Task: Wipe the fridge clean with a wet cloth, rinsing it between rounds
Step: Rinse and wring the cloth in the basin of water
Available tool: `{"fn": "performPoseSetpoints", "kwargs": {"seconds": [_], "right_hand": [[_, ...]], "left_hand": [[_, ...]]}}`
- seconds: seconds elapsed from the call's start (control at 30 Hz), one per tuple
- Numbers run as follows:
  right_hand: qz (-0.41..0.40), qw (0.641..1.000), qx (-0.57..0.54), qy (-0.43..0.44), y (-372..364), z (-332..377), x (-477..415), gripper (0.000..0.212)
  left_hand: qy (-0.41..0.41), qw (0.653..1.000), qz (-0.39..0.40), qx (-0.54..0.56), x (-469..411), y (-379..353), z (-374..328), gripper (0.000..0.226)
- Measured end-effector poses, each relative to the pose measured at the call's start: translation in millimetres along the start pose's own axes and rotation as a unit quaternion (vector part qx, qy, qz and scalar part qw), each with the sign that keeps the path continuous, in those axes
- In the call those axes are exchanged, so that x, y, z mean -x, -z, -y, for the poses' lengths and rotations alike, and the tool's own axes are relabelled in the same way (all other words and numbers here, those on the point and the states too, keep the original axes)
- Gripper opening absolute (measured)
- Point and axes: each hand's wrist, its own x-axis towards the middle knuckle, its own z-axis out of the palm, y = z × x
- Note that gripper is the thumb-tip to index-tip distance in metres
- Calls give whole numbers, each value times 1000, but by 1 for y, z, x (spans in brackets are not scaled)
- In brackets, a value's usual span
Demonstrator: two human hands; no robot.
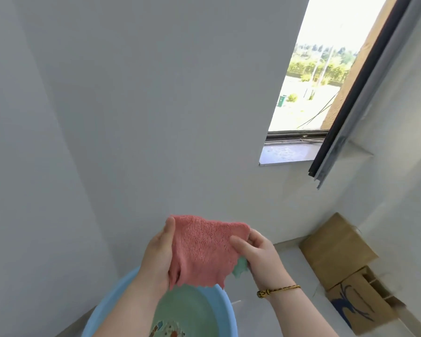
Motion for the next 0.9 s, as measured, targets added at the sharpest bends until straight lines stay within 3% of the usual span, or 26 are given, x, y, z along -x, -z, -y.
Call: {"fn": "performPoseSetpoints", "kwargs": {"seconds": [0.07,0.23,0.4,0.63,0.8,0.9], "right_hand": [[-18,999,25,17,-3,1,10,6],[-144,982,100,70,9,8,39,19],[-245,962,97,75,41,16,84,34],[-403,908,83,82,101,32,183,29],[-475,875,55,77,150,36,263,32],[-520,850,34,75,181,36,324,27]], "left_hand": [[3,1000,15,-18,0,-1,-2,52],[-1,995,99,-27,3,-14,-3,22],[22,973,224,-47,14,-45,8,16],[72,923,368,-90,70,-121,43,40],[74,888,429,-146,128,-177,74,25],[66,871,455,-175,184,-216,102,5]]}}
